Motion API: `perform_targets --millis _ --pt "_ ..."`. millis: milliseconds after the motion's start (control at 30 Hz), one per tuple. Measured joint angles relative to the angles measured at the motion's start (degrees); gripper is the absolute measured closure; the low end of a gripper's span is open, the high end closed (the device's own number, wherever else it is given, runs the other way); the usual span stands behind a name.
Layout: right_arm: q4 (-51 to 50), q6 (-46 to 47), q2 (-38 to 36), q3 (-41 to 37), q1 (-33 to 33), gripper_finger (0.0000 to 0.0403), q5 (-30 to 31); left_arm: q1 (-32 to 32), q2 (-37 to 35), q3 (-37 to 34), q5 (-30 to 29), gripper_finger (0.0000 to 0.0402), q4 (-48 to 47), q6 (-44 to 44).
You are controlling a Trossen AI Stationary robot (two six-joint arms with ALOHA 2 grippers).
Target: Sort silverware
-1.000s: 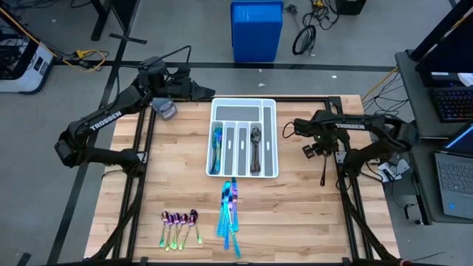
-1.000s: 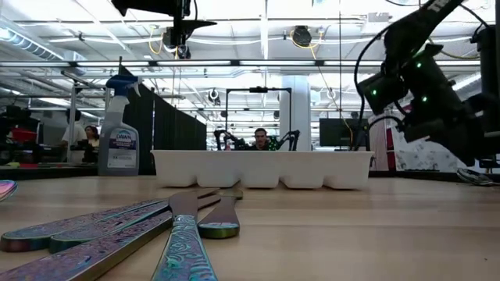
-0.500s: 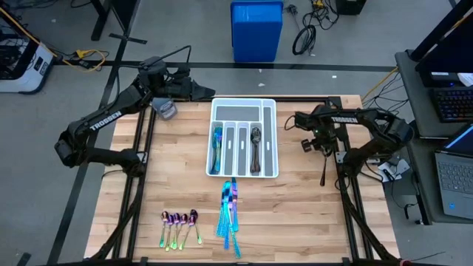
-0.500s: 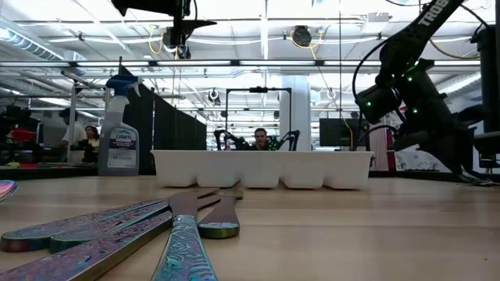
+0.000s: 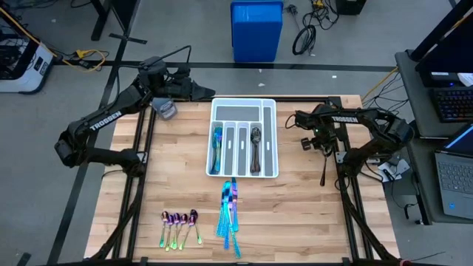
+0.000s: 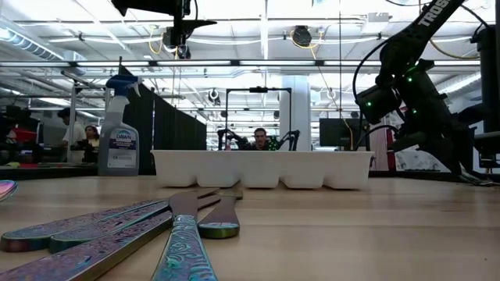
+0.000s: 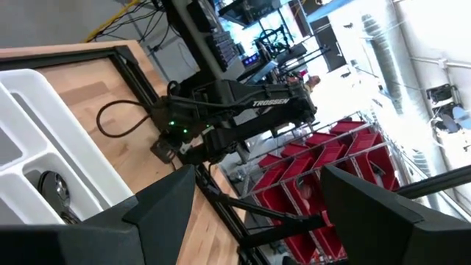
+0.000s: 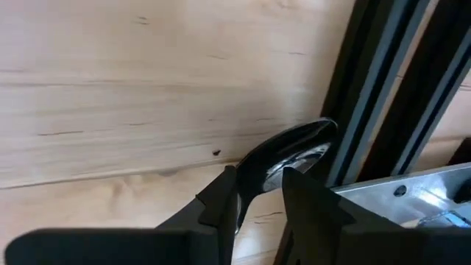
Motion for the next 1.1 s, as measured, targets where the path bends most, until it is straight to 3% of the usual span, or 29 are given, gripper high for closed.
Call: perform_targets --millis 167,333,667,1100 --pt "3.64 1.38 0.0 0.0 0.06 0.0348 -4.85 0.02 0.0 -0.01 0.27 0.0123 0.01 0.04" --pt "4.14 3.94 -0.24 1.05 1.16 0.0397 -4.59 0.02 0.0 -0.01 0.29 0.0123 0.02 0.08" --pt "-5.45 11.58 -0.46 3.41 1.13 0.0402 4.68 0.02 0.0 -0.01 1.56 0.0123 0.03 -0.05" --pt "-2.28 19.09 -0.43 -1.94 0.08 0.0403 1.42 0.02 0.0 -0.01 4.39 0.0123 0.04 0.0"
